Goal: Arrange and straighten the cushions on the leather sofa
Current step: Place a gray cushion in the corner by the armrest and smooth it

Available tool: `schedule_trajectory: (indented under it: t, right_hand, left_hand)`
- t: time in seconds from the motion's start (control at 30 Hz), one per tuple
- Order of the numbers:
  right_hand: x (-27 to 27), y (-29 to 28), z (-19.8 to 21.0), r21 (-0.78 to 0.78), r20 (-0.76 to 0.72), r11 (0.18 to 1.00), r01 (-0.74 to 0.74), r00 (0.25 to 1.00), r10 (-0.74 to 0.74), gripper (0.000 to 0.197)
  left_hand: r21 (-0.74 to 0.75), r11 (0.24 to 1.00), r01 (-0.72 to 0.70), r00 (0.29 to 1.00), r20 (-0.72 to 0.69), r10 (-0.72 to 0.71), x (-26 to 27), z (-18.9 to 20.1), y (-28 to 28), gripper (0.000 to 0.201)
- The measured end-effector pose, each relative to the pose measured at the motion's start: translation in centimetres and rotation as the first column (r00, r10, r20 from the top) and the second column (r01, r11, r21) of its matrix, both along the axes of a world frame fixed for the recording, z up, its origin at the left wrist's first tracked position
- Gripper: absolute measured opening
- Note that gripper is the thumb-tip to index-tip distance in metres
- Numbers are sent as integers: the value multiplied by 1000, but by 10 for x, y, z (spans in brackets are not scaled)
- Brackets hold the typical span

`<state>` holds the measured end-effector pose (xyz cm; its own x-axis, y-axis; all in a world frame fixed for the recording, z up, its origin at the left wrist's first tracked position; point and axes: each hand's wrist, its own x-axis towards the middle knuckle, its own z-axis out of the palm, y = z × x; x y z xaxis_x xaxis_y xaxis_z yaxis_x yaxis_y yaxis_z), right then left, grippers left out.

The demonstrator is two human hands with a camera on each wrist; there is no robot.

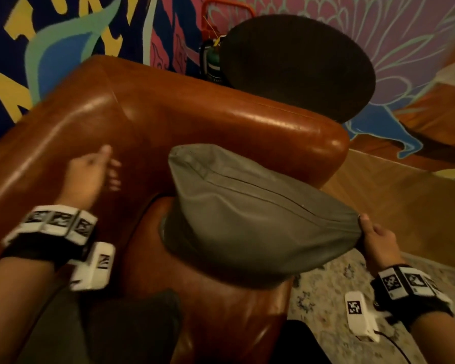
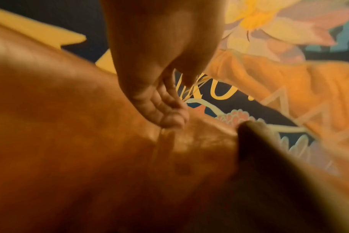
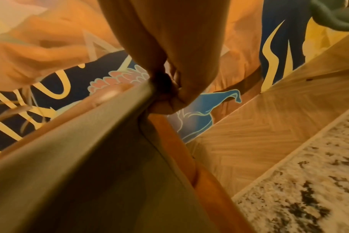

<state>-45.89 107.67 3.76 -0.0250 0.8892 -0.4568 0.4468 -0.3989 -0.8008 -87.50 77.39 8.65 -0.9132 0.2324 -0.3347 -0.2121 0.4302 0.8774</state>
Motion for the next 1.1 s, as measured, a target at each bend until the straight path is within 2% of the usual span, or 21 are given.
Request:
schedule_trajectory:
  t: [0.07,0.1,0.13,0.2,0.27,0.33,0.4,0.47,0.53,0.57,0.6,0.67,0.73,0.77,0.83,0.9,0.97,1.0,1.1]
  right_hand:
    - [-13,-9,3,0,-60,999,-32,998,32,34]
    - [-20,-14,6,17,-61,999,-33,998,34,33]
    - [-26,-18,9,23,-60,1000,-15,998,16,34]
    - [-33,-21,11,25,-88,999,20,996,-18,38]
    - [-32,-25,15,53,-133,998,32,991,-24,39]
    - [-28,-25,17,61,-170,997,54,985,-43,53]
    - [-31,-28,19,19,-179,998,52,983,-48,45]
    - [-42,-33,21,-8,-150,997,75,986,-75,41]
    - [-49,-41,19,-79,-227,982,171,956,-185,59]
    - [-49,-45,17,-108,-271,975,196,938,-218,64]
    - [-48,-52,22,-112,-283,974,198,933,-223,59]
    - [-38,-63,35,-53,-229,993,110,966,-119,35]
    - [-31,-68,51,47,-224,997,69,973,-57,29]
    - [-27,-67,56,75,-268,995,64,963,-42,26]
    - [-26,-61,56,63,-327,998,33,945,-10,19]
    - [-33,-57,40,11,-227,1000,-20,974,22,22]
    - [-42,-56,27,-76,-112,997,-4,994,-4,29]
    - [-43,-56,23,-115,-104,993,14,994,-26,32]
    - [-39,-55,26,-187,-216,982,19,975,-60,18]
  left_hand:
    - [65,985,159,977,136,-167,23,0,31,37]
    - [70,971,227,961,143,-235,36,1,43,38]
    - [74,958,277,948,139,-285,42,-5,53,39]
    - [-68,940,334,942,-19,-335,48,-5,66,39]
    - [-195,940,278,914,-247,-322,49,-5,65,41]
    - [-207,959,194,923,-293,-250,43,-10,53,46]
    - [-250,956,155,958,-198,-207,39,-17,39,53]
    - [-268,946,183,977,-60,-205,32,-30,30,61]
    - [-178,964,196,981,20,-195,26,-48,25,70]
    - [-134,972,191,982,15,-191,21,-57,23,73]
    - [-124,972,199,980,5,-200,24,-52,23,74]
    - [-170,950,260,960,-64,-274,38,-21,25,55]
    - [-199,942,269,921,-232,-312,42,5,28,38]
    - [-166,950,267,917,-260,-303,37,11,29,33]
    - [-107,953,285,925,-231,-303,24,9,33,27]
    - [-211,941,266,932,-192,-306,17,-3,38,23]
    - [-394,892,221,940,-158,-303,27,-14,40,34]
    - [-444,870,215,936,-160,-313,38,-18,41,42]
    - [-397,875,276,914,-172,-367,69,-21,44,56]
